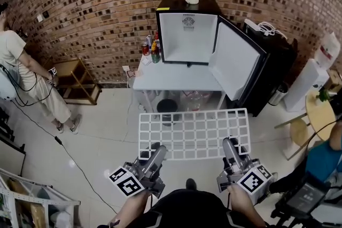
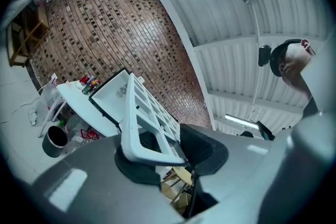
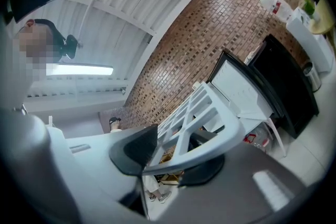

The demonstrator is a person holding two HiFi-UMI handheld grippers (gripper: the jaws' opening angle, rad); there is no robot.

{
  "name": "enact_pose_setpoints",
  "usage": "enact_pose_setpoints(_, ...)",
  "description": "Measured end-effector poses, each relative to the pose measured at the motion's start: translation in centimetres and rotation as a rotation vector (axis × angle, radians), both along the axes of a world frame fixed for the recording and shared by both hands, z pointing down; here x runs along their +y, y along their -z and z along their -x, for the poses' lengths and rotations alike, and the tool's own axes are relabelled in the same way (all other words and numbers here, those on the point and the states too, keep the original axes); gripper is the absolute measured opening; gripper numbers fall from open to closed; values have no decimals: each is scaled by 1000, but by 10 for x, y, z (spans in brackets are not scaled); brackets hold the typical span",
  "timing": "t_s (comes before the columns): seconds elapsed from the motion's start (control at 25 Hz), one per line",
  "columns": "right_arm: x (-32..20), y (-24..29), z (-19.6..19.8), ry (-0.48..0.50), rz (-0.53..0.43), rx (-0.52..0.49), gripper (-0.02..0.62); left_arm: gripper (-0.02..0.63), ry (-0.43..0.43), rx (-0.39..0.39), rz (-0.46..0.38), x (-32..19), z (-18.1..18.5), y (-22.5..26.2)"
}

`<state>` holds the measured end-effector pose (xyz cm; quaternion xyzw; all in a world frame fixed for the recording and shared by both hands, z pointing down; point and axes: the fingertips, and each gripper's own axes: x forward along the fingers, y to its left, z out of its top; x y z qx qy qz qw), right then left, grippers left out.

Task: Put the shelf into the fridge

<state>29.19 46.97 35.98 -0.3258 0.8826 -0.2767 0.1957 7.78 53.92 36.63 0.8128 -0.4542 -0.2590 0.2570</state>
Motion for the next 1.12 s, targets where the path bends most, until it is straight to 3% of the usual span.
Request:
enact_pose_setpoints(0.64, -100, -9, -20, 76, 20, -72, 129, 107, 66, -68, 20, -87, -25, 7)
enact_pose_setpoints(0.92, -134, -21, 2, 74, 55, -59, 129, 109, 69, -62, 47, -121, -3, -7)
enact_pose_setpoints(1.12, -162, -20, 22, 28, 57, -50, 128, 109, 18, -48, 46, -159, 21, -9)
